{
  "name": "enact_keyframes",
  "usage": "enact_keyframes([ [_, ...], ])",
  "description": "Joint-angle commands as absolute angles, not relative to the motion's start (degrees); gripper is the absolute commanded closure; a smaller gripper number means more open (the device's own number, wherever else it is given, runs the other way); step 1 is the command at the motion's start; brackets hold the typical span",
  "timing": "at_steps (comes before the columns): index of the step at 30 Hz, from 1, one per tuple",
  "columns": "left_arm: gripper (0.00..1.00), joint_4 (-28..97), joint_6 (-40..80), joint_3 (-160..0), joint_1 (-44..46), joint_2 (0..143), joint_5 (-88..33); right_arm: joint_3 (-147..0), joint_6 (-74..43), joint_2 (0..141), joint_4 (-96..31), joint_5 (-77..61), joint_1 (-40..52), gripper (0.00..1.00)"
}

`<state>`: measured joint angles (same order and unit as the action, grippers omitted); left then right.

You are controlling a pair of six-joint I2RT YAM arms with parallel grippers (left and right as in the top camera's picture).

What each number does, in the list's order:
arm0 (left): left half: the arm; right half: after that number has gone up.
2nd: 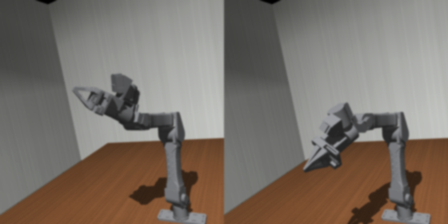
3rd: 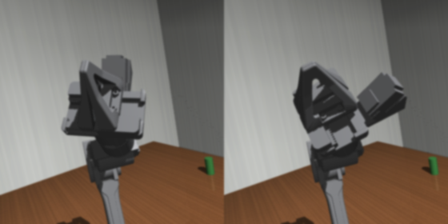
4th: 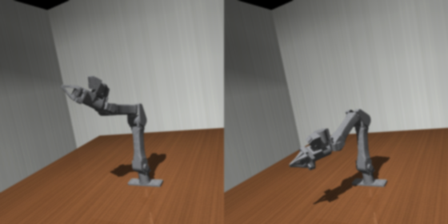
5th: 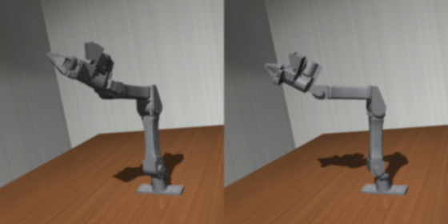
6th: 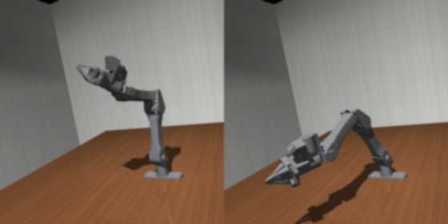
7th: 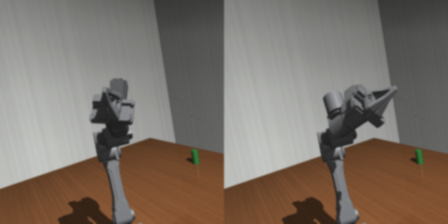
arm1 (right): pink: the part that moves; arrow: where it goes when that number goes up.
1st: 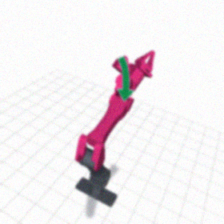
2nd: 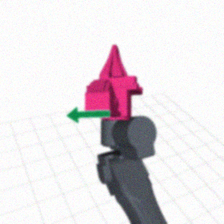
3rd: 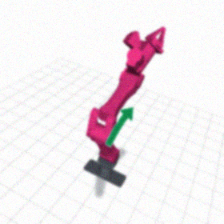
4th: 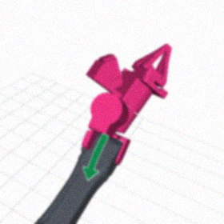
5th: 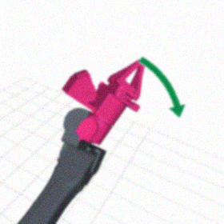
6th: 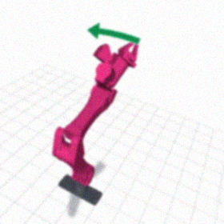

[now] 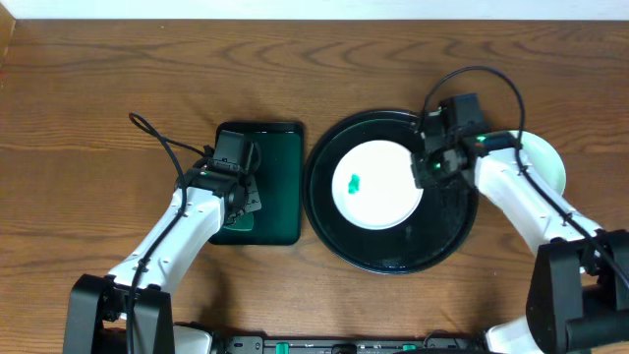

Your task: Clean dirty plates on tray and stack at the side

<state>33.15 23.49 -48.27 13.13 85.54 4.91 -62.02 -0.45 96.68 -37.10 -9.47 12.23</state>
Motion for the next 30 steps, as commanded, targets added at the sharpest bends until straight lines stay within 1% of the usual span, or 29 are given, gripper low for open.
enact_keyframes([
  [1,0.93,33.15,22.5,-48.05,12.97,85.82,6.02,-58.85,-7.03,96.77,-36.07,-3.92,13.85,0.99],
  [4,0.92,33.12,22.5,-48.05,12.97,85.82,6.04,-56.99,-7.86,96.77,-33.61,-0.8,13.82,0.99],
  [9,0.92,33.1,22.5,-48.05,12.97,85.82,6.02,-54.7,-7.16,96.77,-28.86,-0.47,13.85,0.99],
  [10,0.93,33.1,22.52,-48.05,12.99,85.82,6.02,-54.41,-6.96,96.77,-28.29,-0.45,13.82,0.97],
  [11,0.93,33.08,22.52,-48.05,12.97,85.82,6.02,-54.28,-6.74,96.77,-27.94,-0.47,13.82,0.94],
  [13,0.93,33.04,22.55,-48.05,12.99,85.82,6.02,-54.22,-6.79,96.77,-27.88,-0.54,13.82,0.81],
  [15,0.92,32.71,22.5,-48.05,12.97,85.82,6.04,-54.22,-6.79,96.77,-28.86,-0.49,13.96,0.73],
  [17,0.93,32.12,22.5,-48.05,12.97,85.82,6.02,-54.22,-6.79,96.77,-29.61,-0.49,13.93,0.69],
  [20,0.93,31.81,22.46,-48.4,12.97,85.82,5.76,-54.22,-7.27,96.77,-30.11,-0.62,13.93,0.66],
  [22,0.93,32.29,21.58,-49.45,12.97,85.82,4.32,-54.22,-9.72,96.77,-31.38,-0.69,13.93,0.65],
  [25,0.92,34.92,21.43,-53.6,12.97,85.82,3.88,-54.22,-12.88,96.77,-34.09,-0.73,13.93,0.65],
  [30,0.93,33.74,21.67,-54.83,12.99,86.08,3.44,-54.19,-13.23,96.77,-35.14,-1.13,13.98,0.64],
])
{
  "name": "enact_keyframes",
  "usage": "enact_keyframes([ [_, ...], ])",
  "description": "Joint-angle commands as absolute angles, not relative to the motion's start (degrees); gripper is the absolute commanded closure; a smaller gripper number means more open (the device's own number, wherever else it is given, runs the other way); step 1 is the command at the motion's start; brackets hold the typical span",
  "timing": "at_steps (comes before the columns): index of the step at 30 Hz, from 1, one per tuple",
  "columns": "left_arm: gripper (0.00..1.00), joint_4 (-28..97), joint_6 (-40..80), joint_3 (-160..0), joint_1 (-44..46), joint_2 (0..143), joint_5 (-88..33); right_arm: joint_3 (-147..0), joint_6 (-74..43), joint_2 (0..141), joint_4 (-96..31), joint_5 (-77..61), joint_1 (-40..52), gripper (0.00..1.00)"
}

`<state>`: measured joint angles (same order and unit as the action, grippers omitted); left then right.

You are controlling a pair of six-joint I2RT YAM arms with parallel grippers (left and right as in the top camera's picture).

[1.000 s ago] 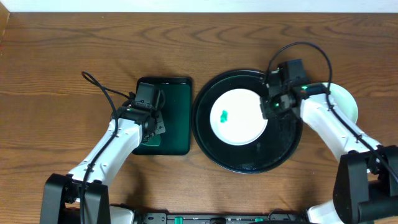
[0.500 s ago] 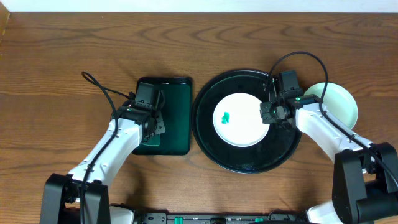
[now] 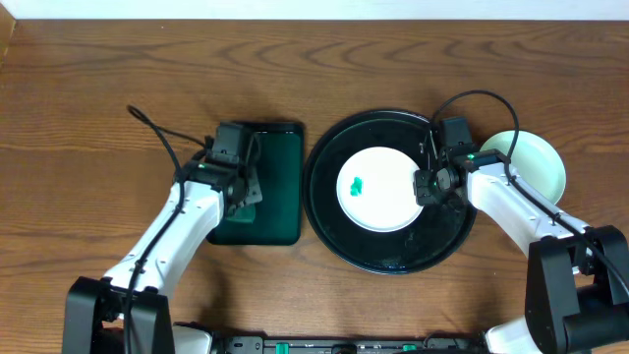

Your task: Clean dirty plates on tray and stack at the side

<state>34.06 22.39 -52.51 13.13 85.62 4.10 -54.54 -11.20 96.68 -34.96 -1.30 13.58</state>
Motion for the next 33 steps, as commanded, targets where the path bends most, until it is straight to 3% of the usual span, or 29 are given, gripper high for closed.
enact_keyframes([
  [1,0.93,33.76,21.69,-54.83,12.97,86.37,3.38,-54.19,-13.23,96.77,-35.09,-1.13,13.98,0.62],
  [13,0.93,31.79,21.69,-54.61,12.97,94.61,0.4,-54.19,-13.26,96.77,-34.02,-2.63,13.98,0.6],
  [23,0.93,31.35,21.89,-54.08,12.97,96.25,0.43,-54.19,-13.28,96.77,-33.5,-3.33,13.98,0.44],
  [33,0.93,29.56,21.89,-52.64,12.97,97.1,0.47,-54.19,-13.26,96.77,-33.39,-3.46,13.98,0.43],
])
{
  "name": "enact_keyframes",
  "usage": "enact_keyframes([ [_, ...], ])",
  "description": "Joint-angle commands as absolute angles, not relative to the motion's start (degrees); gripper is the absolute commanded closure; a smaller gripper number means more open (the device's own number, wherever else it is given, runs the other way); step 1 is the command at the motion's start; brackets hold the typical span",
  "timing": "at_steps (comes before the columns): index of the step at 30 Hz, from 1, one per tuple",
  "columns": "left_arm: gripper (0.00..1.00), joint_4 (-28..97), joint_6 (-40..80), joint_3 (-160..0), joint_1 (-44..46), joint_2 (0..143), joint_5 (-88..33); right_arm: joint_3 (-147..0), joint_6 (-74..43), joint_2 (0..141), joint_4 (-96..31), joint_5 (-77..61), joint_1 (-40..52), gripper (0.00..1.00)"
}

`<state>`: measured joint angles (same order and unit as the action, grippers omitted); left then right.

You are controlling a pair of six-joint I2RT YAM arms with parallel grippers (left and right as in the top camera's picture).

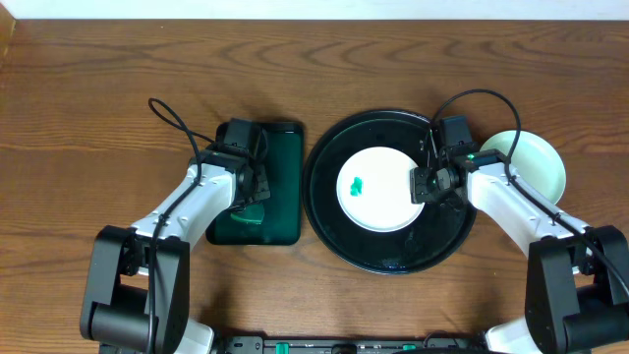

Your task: Clean dirty plates on tray and stack at the side

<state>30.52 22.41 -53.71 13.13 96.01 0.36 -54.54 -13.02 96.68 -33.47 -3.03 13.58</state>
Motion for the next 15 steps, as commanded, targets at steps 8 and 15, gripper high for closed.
enact_keyframes([
  [8,0.93,27.9,21.87,-51.44,12.97,97.1,0.47,-54.19,-13.26,96.77,-33.15,-3.46,13.98,0.41],
  [15,0.93,27.66,21.87,-51.44,12.97,97.1,0.47,-54.19,-13.26,96.77,-33.17,-3.46,13.98,0.41],
])
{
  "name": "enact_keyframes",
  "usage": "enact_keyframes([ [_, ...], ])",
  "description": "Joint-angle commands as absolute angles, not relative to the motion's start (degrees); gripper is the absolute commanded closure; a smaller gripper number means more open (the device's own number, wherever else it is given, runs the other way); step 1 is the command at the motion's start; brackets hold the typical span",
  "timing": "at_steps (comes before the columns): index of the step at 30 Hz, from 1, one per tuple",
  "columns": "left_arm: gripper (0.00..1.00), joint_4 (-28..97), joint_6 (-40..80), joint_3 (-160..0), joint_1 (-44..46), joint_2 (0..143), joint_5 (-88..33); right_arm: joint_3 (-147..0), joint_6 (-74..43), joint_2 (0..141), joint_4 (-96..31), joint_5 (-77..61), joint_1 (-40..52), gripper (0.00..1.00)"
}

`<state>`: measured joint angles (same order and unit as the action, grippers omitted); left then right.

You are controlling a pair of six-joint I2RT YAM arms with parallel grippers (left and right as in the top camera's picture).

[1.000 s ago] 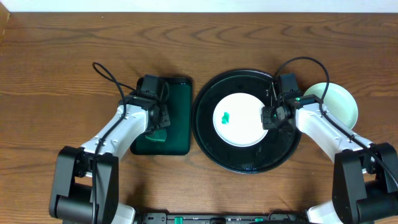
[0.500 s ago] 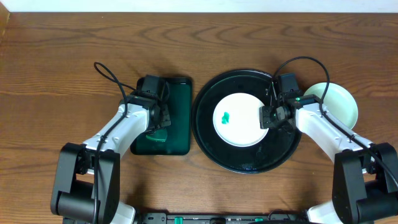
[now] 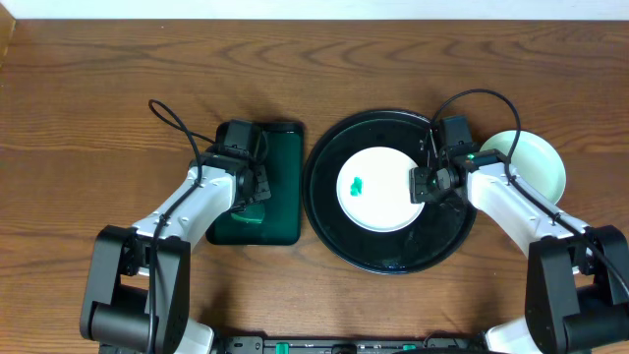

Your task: Clean dirty plates on tray and stack at the side

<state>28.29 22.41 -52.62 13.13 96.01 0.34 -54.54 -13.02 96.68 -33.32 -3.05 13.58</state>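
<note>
A white plate [image 3: 378,197] with a small green smear [image 3: 355,184] lies in the round black tray [image 3: 393,258]. My right gripper [image 3: 423,186] sits at the plate's right rim; its fingers are hidden under the wrist. A pale green plate [image 3: 539,162] lies on the table right of the tray, partly under my right arm. My left gripper [image 3: 257,189] is low over a dark green rectangular tray [image 3: 280,177], with a lighter green patch [image 3: 251,219] just below it. Whether it holds anything cannot be told.
The wooden table [image 3: 98,118] stretches to the left and back. Cables loop up from both wrists. The green rectangular tray and the black tray almost touch in the middle.
At first my right gripper was at the white plate's upper right rim and my left gripper over the left part of the green tray. Then the right gripper stood lower, at the plate's right rim. Later the left gripper lay further right, and both have stayed.
</note>
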Motion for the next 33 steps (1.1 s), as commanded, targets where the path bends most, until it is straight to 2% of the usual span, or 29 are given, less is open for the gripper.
enact_keyframes([
  [1,0.92,27.66,21.87,-51.44,12.97,97.1,0.47,-54.19,-13.26,96.77,-33.15,-3.46,13.98,0.41],
  [6,0.93,27.66,21.87,-51.44,12.97,97.1,0.47,-54.19,-13.26,96.77,-32.97,-3.44,13.98,0.36],
  [8,0.93,27.66,21.87,-51.44,12.97,97.1,0.47,-54.19,-13.26,96.77,-32.62,-3.46,13.98,0.26],
  [10,0.93,27.66,21.87,-51.44,12.97,97.1,0.47,-54.19,-13.26,96.77,-32.27,-3.46,13.98,0.01],
  [14,0.93,27.7,21.87,-51.44,12.97,97.1,0.47,-54.19,-13.23,96.77,-30.87,-3.46,13.98,0.01],
  [15,0.93,27.68,21.87,-51.44,12.97,97.1,0.47,-54.19,-13.21,96.77,-31.09,-3.4,13.93,0.28],
  [17,0.93,27.68,21.87,-51.44,12.97,97.1,0.47,-54.19,-13.23,96.77,-31.75,-3.46,13.98,0.61],
  [18,0.93,27.7,21.87,-51.44,12.97,97.1,0.47,-54.19,-13.23,96.77,-31.97,-3.46,13.98,0.73],
  [19,0.92,27.73,21.87,-51.44,12.97,97.1,0.47,-54.19,-13.23,96.77,-31.97,-3.46,13.98,0.77],
  [33,0.93,27.75,21.87,-51.44,12.97,97.1,0.47,-52.88,-13.28,96.77,-30.33,-3.46,13.93,0.86],
])
